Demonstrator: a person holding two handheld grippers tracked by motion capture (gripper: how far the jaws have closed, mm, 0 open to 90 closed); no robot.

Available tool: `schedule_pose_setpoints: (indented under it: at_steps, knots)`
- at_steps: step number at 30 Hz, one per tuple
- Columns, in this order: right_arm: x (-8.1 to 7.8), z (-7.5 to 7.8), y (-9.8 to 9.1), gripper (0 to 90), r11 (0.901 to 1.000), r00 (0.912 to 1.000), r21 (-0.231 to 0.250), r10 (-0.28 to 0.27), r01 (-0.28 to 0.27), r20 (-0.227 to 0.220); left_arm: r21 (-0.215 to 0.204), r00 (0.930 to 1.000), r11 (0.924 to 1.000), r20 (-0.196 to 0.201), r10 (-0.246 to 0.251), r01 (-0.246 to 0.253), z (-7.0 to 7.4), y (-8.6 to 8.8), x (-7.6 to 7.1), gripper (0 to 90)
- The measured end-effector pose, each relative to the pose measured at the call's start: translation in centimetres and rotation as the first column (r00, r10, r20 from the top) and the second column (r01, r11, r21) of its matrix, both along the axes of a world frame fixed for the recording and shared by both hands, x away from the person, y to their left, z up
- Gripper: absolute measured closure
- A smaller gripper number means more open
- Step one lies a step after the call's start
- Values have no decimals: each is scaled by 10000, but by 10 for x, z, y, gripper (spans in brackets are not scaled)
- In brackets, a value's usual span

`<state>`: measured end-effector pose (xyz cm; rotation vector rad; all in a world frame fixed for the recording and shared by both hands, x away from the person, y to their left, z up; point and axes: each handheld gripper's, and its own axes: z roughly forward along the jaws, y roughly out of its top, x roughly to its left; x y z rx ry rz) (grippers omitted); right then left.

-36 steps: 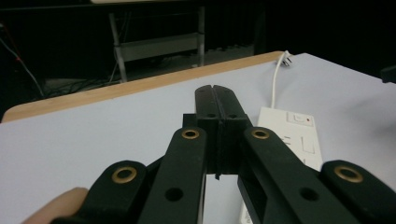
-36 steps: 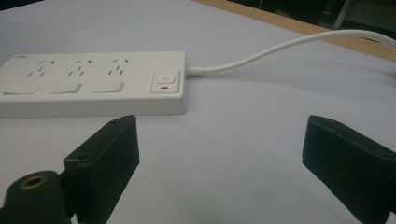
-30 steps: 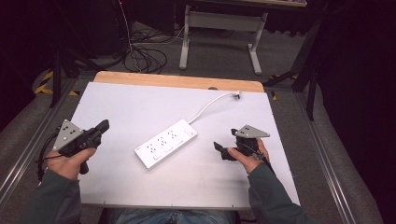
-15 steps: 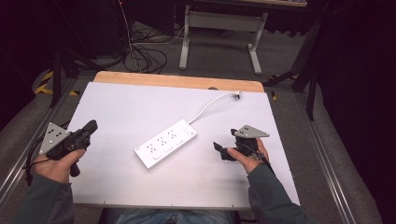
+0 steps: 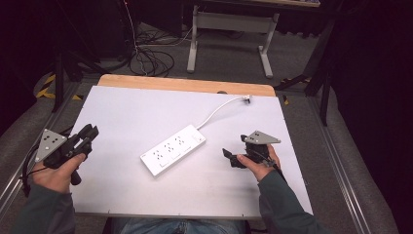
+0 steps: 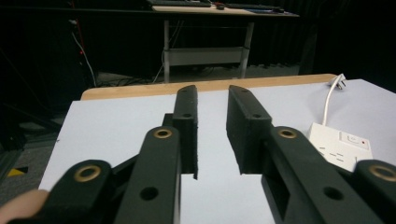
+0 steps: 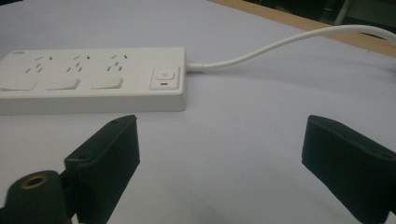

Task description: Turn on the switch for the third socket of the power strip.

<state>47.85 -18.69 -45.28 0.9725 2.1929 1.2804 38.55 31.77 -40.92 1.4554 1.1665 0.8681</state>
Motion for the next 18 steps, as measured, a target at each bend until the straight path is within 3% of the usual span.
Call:
schedule_pose_setpoints:
  at_steps: [5, 8, 18]
  knots:
    - [0, 0, 0, 118, 10000, 10000, 10, 2, -2, -4, 130, 9999, 9999, -110, 99, -97, 0, 0, 0, 614]
    - [0, 0, 0, 118, 10000, 10000, 4, 8, -8, 5, -52, 9999, 9999, -136, 101, -102, 1, 1, 0, 530]
    - [0, 0, 0, 118, 10000, 10000, -7, 8, -8, 9, -70, 9995, 9999, -309, 82, -84, 1, 1, 1, 410]
